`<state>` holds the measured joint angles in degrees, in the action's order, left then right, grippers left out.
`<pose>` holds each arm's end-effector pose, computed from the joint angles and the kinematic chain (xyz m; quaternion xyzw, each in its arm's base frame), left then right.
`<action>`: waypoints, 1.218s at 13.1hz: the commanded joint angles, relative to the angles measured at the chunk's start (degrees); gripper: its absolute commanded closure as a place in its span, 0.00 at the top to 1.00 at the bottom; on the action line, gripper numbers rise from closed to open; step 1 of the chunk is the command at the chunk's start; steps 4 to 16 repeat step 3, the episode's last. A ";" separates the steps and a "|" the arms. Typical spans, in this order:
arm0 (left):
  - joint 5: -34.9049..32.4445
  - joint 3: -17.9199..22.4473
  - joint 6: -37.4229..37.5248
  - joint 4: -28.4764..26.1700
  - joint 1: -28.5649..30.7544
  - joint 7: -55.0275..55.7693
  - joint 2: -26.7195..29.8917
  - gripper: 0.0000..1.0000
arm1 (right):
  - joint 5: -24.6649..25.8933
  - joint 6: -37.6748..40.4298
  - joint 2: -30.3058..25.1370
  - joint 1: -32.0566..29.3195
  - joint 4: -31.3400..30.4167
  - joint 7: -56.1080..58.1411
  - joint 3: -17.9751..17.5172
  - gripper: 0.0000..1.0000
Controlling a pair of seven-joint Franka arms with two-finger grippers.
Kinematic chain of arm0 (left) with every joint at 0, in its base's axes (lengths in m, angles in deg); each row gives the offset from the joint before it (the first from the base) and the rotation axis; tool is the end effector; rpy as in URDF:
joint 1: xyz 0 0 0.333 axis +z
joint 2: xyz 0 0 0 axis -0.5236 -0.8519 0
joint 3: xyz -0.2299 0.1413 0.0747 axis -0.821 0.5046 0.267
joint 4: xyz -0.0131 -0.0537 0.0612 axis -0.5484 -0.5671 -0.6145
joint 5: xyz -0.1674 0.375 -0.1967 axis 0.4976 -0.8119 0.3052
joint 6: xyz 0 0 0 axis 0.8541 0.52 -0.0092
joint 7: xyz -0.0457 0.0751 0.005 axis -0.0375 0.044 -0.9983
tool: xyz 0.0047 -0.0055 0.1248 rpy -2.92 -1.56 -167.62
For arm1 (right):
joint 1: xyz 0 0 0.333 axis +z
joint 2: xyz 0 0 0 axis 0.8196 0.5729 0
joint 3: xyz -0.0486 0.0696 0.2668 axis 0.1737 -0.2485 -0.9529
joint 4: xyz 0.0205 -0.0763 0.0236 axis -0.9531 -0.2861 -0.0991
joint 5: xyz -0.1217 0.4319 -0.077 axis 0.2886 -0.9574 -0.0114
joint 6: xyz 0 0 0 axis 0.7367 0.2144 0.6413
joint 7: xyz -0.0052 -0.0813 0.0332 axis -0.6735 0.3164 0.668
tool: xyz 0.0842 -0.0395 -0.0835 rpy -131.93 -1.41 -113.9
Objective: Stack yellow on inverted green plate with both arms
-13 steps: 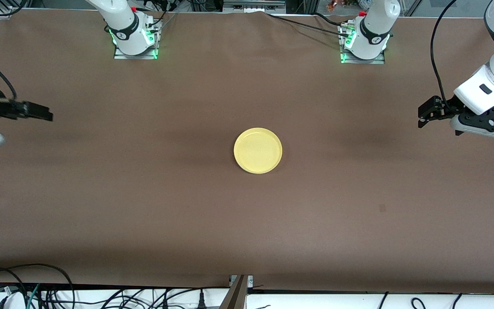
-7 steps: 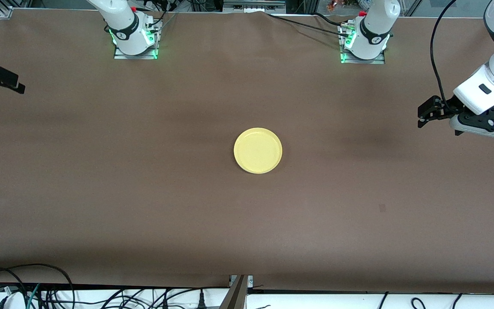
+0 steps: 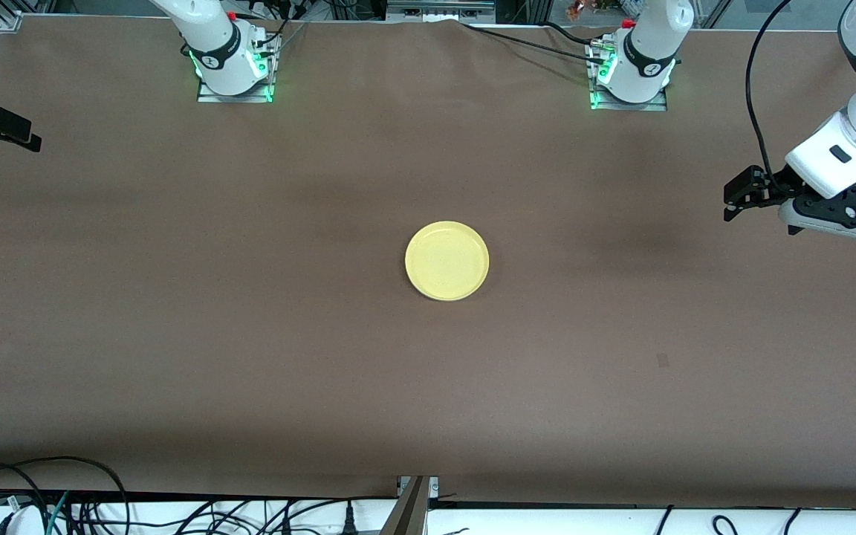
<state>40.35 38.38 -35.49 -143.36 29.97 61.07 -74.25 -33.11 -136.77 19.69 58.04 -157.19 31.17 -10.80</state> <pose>0.6320 -0.0308 0.4937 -0.9931 0.1121 -0.0337 0.0055 0.5977 -0.0567 0.5810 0.9962 -0.0251 -0.0835 0.0064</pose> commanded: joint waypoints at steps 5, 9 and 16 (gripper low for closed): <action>-1.45 -0.26 0.21 0.10 0.20 -0.95 0.53 1.00 | 0.50 0.54 0.24 -0.62 1.18 0.32 -0.98 1.00; -1.45 -0.26 0.21 0.10 0.20 -0.95 0.53 1.00 | 0.50 0.54 0.24 -0.62 1.18 0.32 -0.98 1.00; -1.45 -0.26 0.21 0.10 0.20 -0.95 0.53 1.00 | 0.50 0.54 0.24 -0.62 1.18 0.32 -0.98 1.00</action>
